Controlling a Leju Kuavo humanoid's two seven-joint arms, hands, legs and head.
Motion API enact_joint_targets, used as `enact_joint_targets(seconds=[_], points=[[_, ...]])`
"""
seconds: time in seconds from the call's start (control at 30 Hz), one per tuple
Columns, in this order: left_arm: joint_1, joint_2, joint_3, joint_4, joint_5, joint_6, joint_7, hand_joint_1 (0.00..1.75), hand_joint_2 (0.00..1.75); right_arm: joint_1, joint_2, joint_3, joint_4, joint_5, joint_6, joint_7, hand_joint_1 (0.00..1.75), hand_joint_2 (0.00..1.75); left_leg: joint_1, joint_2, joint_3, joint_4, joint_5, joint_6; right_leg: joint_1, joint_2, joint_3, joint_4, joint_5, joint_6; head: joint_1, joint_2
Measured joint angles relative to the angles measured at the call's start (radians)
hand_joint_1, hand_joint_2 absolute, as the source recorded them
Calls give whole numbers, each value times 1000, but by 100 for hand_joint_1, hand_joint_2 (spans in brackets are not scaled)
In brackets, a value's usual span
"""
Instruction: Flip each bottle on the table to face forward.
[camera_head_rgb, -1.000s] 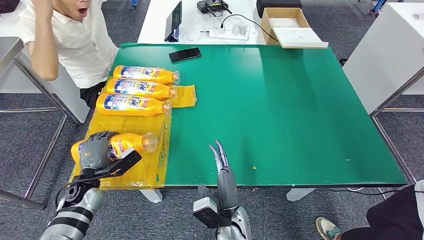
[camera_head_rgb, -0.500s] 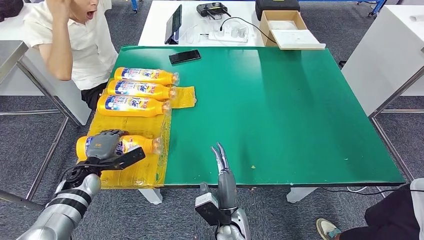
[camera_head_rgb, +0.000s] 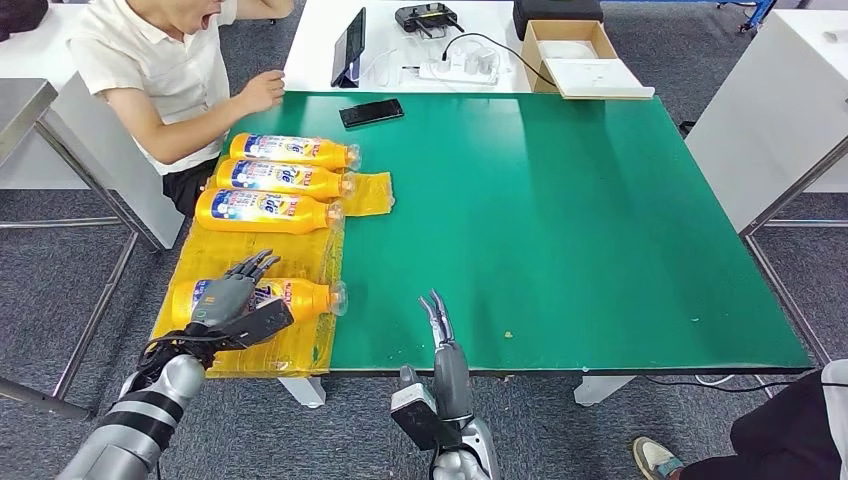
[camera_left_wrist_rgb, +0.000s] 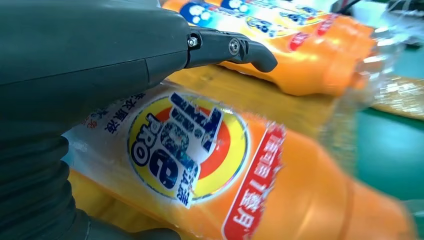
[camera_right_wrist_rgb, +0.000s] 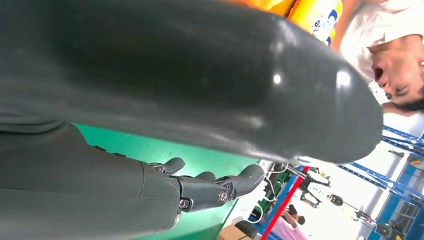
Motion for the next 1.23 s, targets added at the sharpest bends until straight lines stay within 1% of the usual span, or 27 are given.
enact_joint_targets(seconds=[0.17, 0.27, 0.4, 0.5, 0.57, 0.73, 1.0, 1.23], points=[[39, 1, 1, -55, 69, -24, -28, 0, 175, -2, 1, 0, 6, -2, 0, 0, 0, 0, 0, 0, 0, 0, 0, 0, 0, 0, 0, 0, 0, 0, 0, 0], [73, 2, 4, -104, 176, -66, -66, 0, 175, -2, 1, 0, 9, -7, 0, 0, 0, 0, 0, 0, 0, 0, 0, 0, 0, 0, 0, 0, 0, 0, 0, 0], [144, -1, 5, -201, 347, -122, -124, 0, 175, -2, 1, 3, 11, -15, 0, 0, 0, 0, 0, 1, -2, 0, 0, 0, 0, 0, -3, 0, 0, 0, 0, 0], [190, -7, 4, -259, 388, -132, -136, 0, 175, -3, 1, 7, 11, -18, -1, 0, 0, 0, 0, 1, -5, 0, 0, 0, 0, 0, -6, 0, 0, 0, 0, 0], [208, -10, 3, -285, 401, -130, -147, 0, 175, -3, 0, 8, 11, -19, -1, 0, 0, 0, 0, 1, -6, 0, 0, 0, 0, 0, -7, 0, 0, 0, 0, 0], [234, -30, 3, -340, 427, -74, -185, 0, 175, -3, 0, 10, 12, -21, -3, 0, 0, 0, 0, 1, -8, 0, 0, 0, 0, 0, -9, 0, 0, 0, 0, 0], [255, -82, 3, -412, 454, 34, -258, 0, 175, -4, -2, 15, 13, -25, -8, 0, 0, 0, 0, 1, -9, 0, 0, 0, 0, 0, -9, 0, 0, 0, 0, 0], [273, -123, 3, -462, 504, 87, -302, 0, 175, -5, -7, 25, 15, -33, -12, 0, 0, 0, 0, 1, -9, 0, 0, 0, 0, 0, -10, 0, 0, 0, 0, 0]])
